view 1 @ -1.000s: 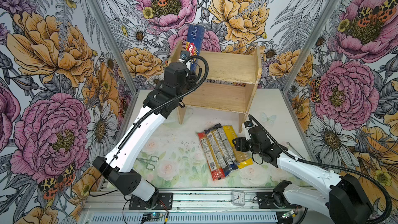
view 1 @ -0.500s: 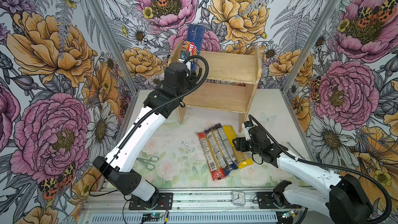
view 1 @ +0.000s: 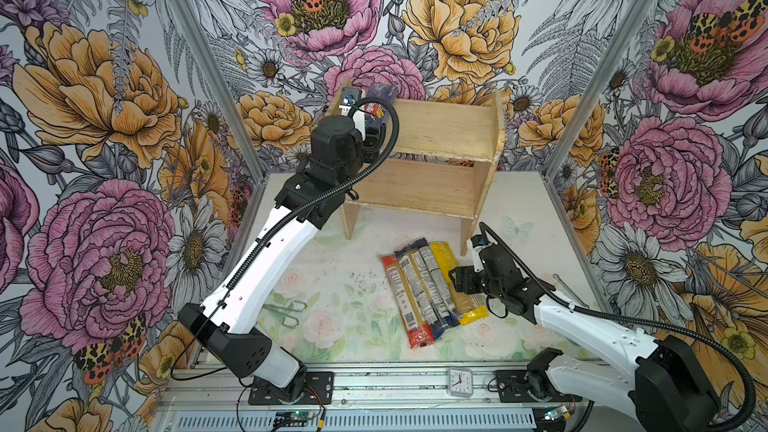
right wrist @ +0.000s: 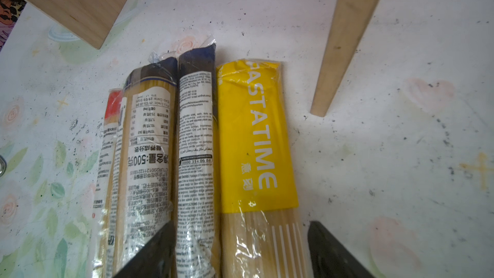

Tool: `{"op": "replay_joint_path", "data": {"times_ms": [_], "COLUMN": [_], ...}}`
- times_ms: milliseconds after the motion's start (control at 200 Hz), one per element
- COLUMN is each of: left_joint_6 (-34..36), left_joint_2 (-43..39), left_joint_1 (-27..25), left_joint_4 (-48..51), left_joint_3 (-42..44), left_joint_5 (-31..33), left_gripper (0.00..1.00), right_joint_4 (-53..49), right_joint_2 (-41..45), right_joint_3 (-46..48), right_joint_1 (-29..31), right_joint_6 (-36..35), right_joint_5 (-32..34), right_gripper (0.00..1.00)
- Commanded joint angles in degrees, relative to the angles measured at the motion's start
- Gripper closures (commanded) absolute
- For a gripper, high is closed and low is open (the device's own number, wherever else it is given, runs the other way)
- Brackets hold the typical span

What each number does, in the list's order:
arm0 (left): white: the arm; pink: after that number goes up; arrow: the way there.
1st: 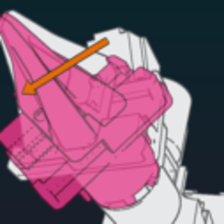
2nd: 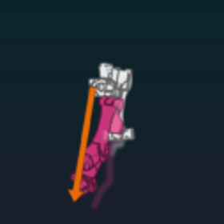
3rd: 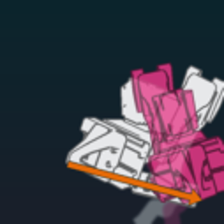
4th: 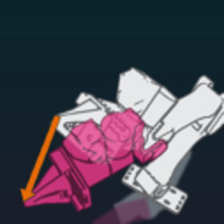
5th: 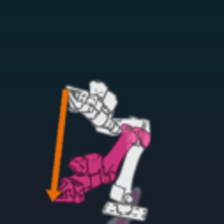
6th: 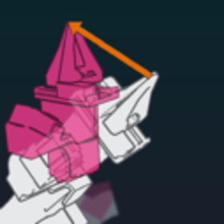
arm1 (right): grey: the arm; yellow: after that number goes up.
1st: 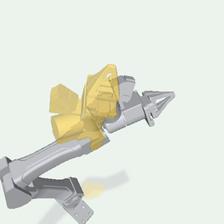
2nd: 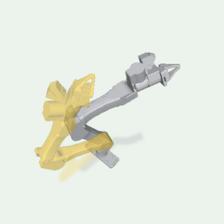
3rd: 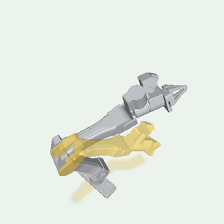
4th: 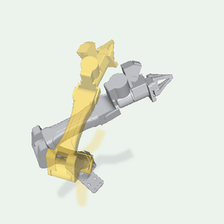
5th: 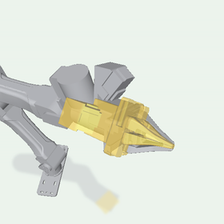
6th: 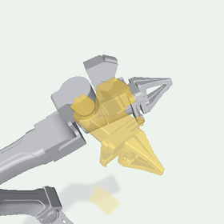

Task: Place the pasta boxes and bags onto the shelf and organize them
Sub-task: 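Lower the blue Barilla box onto the shelf's top tier with the left gripper, then open the left gripper and release the box lying on the top tier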

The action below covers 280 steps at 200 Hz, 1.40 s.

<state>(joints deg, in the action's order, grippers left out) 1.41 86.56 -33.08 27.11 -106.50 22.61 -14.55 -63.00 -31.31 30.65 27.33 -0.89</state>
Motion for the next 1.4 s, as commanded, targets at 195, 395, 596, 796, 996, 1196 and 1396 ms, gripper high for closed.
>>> {"op": "replay_joint_path", "data": {"times_ms": [195, 395, 596, 796, 996, 1196, 1396], "left_joint_6": [-0.6, -0.4, -0.3, -0.3, -1.0, -2.2, -7.0], "left_joint_2": [-3.1, -4.1, -5.1, -8.0, -13.1, -20.1, -26.5], "left_joint_1": [0.8, 0.8, 0.8, 0.8, 0.4, -1.6, -7.0], "left_joint_4": [-4.3, -5.2, -5.6, -5.9, -5.9, -6.2, -6.4], "left_joint_3": [0.7, 2.0, 2.8, 4.9, 9.4, 16.9, 27.7], "left_joint_5": [0.5, 1.0, 1.3, 1.5, 3.0, 5.4, 8.4], "left_gripper": [0.44, 0.41, 0.36, 0.31, 0.28, 0.24, 0.21], "right_joint_4": [0.4, 0.5, 0.4, 0.5, 0.4, 0.4, 0.4], "right_joint_2": [1.3, 1.3, 1.2, 1.4, 1.9, 3.4, 4.5], "right_joint_3": [0.0, 0.0, -0.1, -0.1, -0.2, -0.2, 0.1], "right_joint_1": [-0.4, -0.4, -0.4, -0.4, -0.4, -0.2, 0.3], "right_joint_6": [0.2, 0.2, 0.2, 0.3, 0.4, 0.7, 2.0], "right_joint_5": [-0.2, -0.4, -0.6, -1.0, -3.3, -5.7, -6.2], "right_gripper": [0.2, 0.19, 0.19, 0.19, 0.19, 0.19, 0.19]}}
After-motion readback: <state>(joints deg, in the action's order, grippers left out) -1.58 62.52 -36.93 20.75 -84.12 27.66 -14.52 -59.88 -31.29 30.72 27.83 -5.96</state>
